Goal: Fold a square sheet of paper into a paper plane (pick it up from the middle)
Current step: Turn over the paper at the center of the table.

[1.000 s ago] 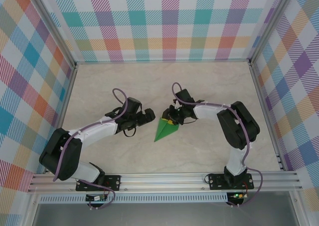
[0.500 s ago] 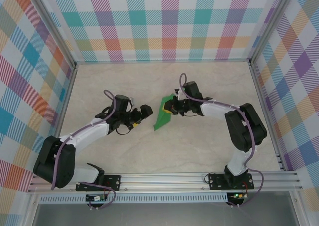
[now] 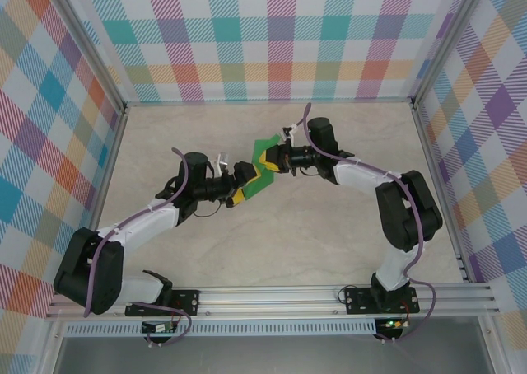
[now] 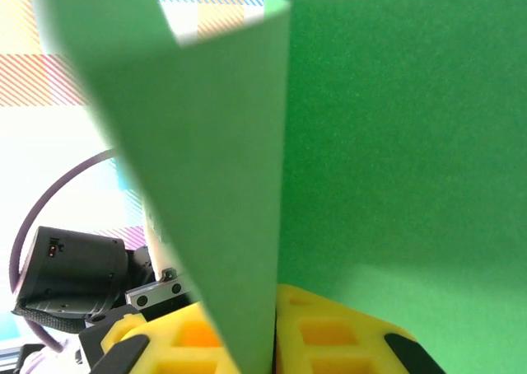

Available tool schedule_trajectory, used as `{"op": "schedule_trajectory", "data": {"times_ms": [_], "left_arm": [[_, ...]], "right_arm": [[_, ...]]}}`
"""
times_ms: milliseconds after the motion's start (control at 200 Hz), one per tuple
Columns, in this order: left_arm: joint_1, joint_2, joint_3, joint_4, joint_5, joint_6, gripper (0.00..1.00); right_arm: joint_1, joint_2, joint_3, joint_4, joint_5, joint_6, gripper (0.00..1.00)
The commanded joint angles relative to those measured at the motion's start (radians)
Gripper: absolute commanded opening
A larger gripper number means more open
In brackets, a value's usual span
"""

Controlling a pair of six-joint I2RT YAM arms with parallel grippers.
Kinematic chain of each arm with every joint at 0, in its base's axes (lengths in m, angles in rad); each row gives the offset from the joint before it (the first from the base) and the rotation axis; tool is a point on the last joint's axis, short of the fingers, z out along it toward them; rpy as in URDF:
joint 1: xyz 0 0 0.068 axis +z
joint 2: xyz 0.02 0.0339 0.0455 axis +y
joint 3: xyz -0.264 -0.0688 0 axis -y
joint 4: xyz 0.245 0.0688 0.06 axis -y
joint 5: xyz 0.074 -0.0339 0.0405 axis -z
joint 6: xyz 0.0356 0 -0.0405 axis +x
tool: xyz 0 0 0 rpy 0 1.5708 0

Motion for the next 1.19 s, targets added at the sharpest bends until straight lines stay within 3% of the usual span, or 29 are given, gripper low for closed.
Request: {"op": "schedule_trajectory", "data": {"times_ms": [0,240,530,655,730,800,960,1190], "left_arm": [[0.009,0.010,-0.019,0.120,0.030,-0.072,0.98],[0.009,0.013,-0.002,0.175,0.027,-0.073,0.59],[0.009,0.002,-0.002,0.162,0.008,-0.049,0.26],[0.009,-0.004,0.024,0.067,-0.014,0.008,0.11],[0.009,-0.020,0.058,-0.087,-0.060,0.091,0.06],[0.009,-0.035,0.121,-0.329,-0.160,0.224,0.05],[-0.012,-0.008,0.296,-0.826,-0.529,0.486,0.04],[-0.146,0.160,0.508,-1.120,-1.039,0.580,0.04]], "right_arm": [[0.004,0.017,0.028,0.063,-0.046,0.053,0.13],[0.003,0.031,0.021,0.050,-0.060,0.062,0.13],[0.004,0.045,0.036,0.006,-0.074,0.042,0.14],[0.000,0.045,0.057,-0.097,-0.078,-0.030,0.20],[-0.009,0.028,0.079,-0.230,-0.042,-0.123,0.27],[-0.023,-0.001,0.103,-0.393,0.044,-0.224,0.37],[-0.028,-0.062,0.153,-0.692,0.289,-0.412,0.54],[-0.027,-0.126,0.099,-0.782,0.520,-0.450,0.70]]}}
